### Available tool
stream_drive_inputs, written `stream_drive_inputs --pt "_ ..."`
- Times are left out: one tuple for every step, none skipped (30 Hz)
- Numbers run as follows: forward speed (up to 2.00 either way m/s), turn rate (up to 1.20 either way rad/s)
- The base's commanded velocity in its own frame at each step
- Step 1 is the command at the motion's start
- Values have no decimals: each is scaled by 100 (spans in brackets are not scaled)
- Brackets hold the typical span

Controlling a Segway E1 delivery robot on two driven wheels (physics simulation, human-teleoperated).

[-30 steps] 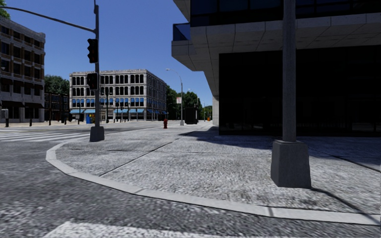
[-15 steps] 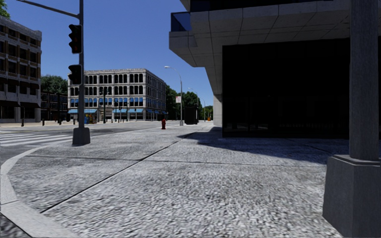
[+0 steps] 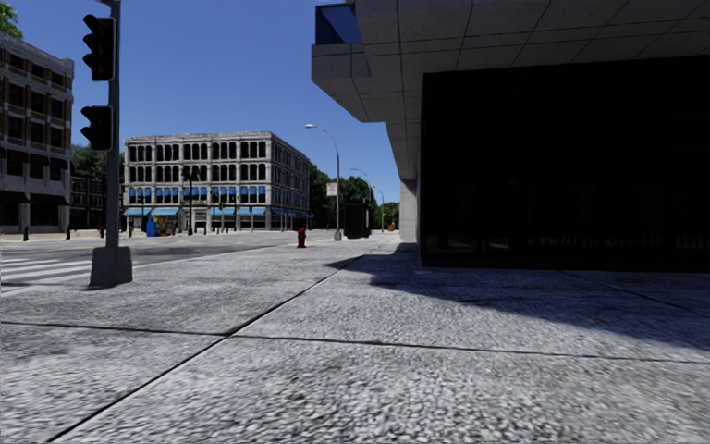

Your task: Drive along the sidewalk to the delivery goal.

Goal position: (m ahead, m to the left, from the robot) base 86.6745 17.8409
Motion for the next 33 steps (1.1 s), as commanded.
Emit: stream_drive_inputs --pt "200 0" --pt "200 0" --pt "200 0" --pt "200 0" --pt "200 0" --pt "200 0" --pt "200 0" --pt "200 0" --pt "200 0" --pt "200 0" --pt "200 0" --pt "200 0" --pt "200 0" --pt "200 0" --pt "200 0" --pt "200 0" --pt "200 0" --pt "200 0" --pt "200 0" --pt "200 0" --pt "200 0" --pt "200 0" --pt "200 0" --pt "200 0" --pt "200 0" --pt "200 0" --pt "200 0" --pt "200 0" --pt "200 0" --pt "200 0" --pt "200 0" --pt "200 0" --pt "200 0"
